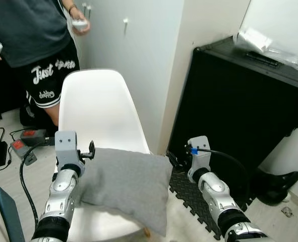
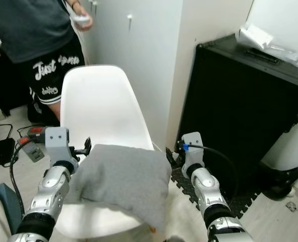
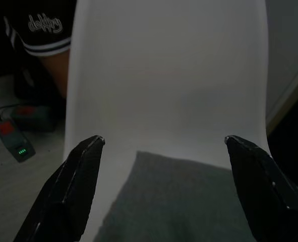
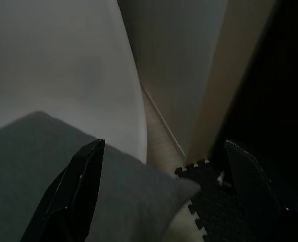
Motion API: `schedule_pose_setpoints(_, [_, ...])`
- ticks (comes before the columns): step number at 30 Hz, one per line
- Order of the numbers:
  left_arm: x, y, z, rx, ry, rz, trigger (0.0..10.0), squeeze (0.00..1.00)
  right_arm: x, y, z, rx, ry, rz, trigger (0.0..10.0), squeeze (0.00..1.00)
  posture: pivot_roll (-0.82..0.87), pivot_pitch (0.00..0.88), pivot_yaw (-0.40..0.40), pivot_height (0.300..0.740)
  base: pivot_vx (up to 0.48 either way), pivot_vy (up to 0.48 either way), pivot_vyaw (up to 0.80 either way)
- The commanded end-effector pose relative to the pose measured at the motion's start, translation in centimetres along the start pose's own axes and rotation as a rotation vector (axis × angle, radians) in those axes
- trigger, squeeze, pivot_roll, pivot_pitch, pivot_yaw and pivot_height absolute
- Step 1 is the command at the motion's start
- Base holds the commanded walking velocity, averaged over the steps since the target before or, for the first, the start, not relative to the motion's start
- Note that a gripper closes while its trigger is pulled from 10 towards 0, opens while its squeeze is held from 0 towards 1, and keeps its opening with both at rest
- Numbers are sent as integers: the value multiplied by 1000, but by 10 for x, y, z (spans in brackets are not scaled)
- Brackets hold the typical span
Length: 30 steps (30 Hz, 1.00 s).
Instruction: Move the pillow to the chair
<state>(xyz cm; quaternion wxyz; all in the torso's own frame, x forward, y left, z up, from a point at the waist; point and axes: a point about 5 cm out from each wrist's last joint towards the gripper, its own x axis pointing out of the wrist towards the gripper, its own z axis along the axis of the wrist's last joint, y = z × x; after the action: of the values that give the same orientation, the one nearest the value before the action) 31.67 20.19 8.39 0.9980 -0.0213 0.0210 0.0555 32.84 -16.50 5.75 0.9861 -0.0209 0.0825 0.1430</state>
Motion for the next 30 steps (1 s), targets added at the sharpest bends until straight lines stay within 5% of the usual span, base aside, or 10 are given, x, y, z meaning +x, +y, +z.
schedule_pose_setpoints(1, [-2,1,-4,-2,19,1,10000,0,-1,-1,-1,-1,4,-1,10000,0,0,27,-51,728,0,0,0])
schedule_pose_setpoints(30, [-8,1,-11,4,53,22,10000,0,-7,-4,-14,-6,71,-2,10000,0,-5,42,-64,740,0,0,0])
